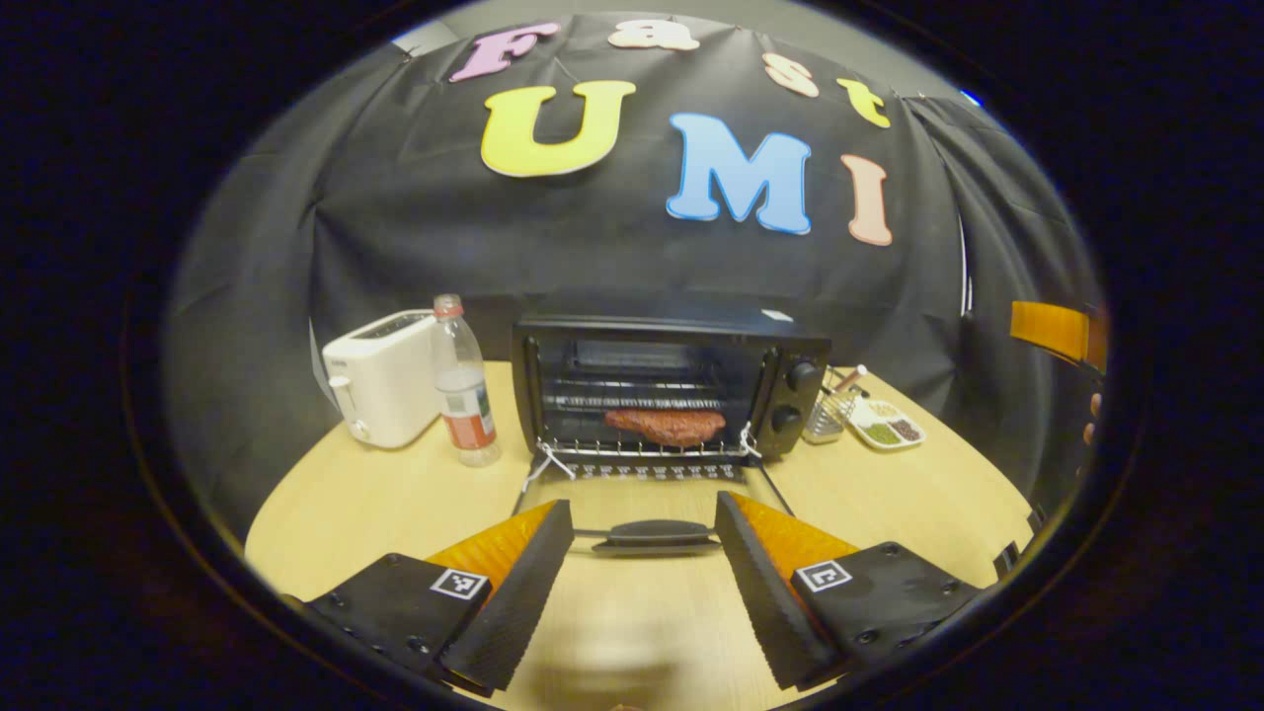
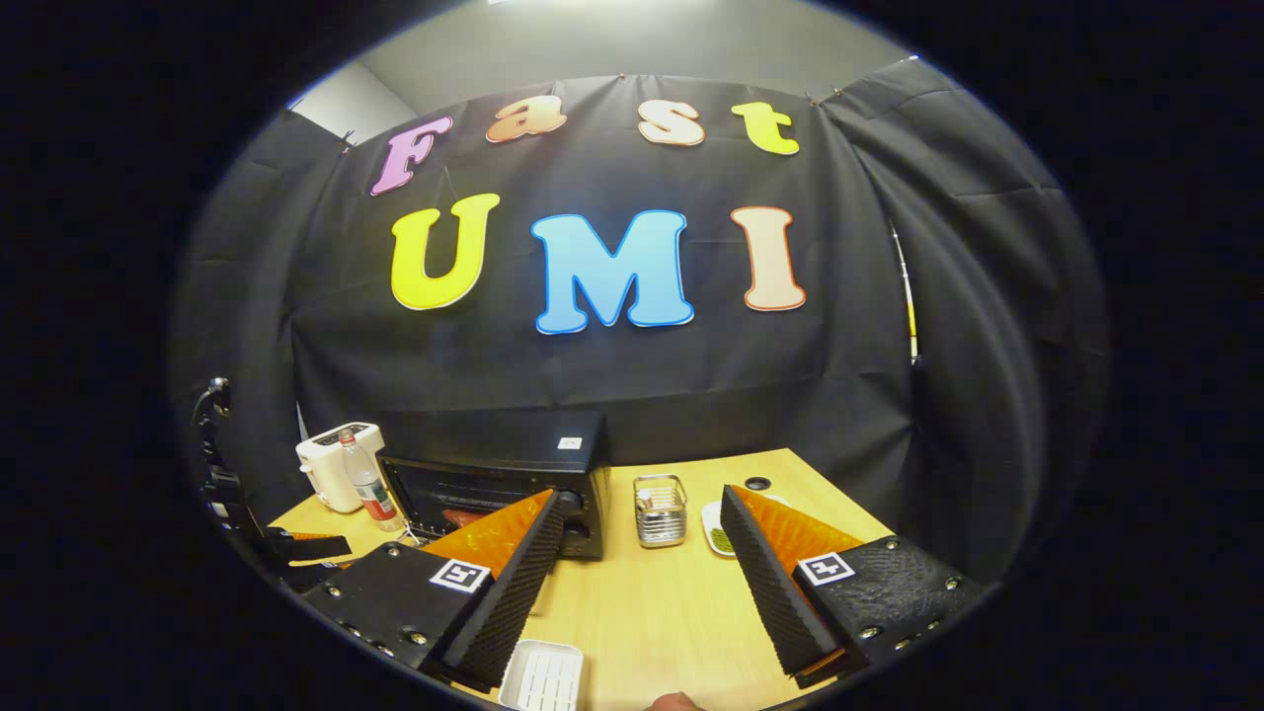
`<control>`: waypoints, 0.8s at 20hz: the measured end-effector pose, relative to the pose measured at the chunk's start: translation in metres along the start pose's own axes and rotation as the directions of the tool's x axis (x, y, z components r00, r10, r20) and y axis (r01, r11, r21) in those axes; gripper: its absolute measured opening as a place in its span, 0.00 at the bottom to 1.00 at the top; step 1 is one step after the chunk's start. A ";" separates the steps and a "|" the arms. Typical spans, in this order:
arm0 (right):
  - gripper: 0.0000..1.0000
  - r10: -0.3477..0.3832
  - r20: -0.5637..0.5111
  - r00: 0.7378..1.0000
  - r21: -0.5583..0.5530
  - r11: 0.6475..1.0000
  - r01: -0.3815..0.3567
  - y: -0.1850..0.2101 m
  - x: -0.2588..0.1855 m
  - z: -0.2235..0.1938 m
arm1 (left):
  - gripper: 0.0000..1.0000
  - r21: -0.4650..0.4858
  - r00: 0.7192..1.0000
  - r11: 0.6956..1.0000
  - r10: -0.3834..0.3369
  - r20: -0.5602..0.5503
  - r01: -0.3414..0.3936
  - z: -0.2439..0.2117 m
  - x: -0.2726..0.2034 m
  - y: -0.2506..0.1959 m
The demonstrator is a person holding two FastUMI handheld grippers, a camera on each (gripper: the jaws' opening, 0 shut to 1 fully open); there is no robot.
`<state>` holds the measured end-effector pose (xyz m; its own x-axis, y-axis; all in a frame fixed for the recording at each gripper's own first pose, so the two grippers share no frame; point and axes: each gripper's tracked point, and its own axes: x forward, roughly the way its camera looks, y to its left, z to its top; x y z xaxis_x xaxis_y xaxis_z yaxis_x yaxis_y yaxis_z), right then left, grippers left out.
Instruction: Open the electric oven with the left hand, put the food in, and close the electric oven.
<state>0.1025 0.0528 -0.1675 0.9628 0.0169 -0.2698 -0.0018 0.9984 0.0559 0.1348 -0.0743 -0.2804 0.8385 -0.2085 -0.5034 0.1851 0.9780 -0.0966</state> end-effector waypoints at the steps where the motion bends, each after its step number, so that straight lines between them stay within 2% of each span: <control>1: 0.98 -0.015 -0.001 1.000 -0.001 1.000 0.015 -0.007 -0.002 -0.005 | 0.98 -0.006 0.999 1.000 -0.009 -0.039 0.009 -0.011 0.006 -0.003; 6: 0.97 -0.075 0.000 0.997 -0.009 0.997 0.075 -0.031 -0.014 -0.003 | 1.00 0.001 0.981 1.000 -0.022 -0.191 0.023 -0.052 0.033 -0.007; 12: 0.98 -0.124 -0.014 0.992 -0.029 0.992 0.123 -0.042 -0.024 -0.006 | 0.98 -0.012 0.953 0.999 -0.032 -0.301 0.030 -0.090 0.052 -0.005; 16: 0.98 -0.123 -0.016 0.992 -0.052 0.991 0.122 -0.036 -0.028 -0.008 | 0.98 -0.010 0.943 1.000 -0.013 -0.333 0.011 -0.100 0.066 -0.001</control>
<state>0.0736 0.0165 -0.1697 0.9512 -0.1048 -0.2901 0.1013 0.9945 -0.0270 0.1384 -0.0877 -0.3994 0.6176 -0.2056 -0.7591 0.1893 0.9757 -0.1103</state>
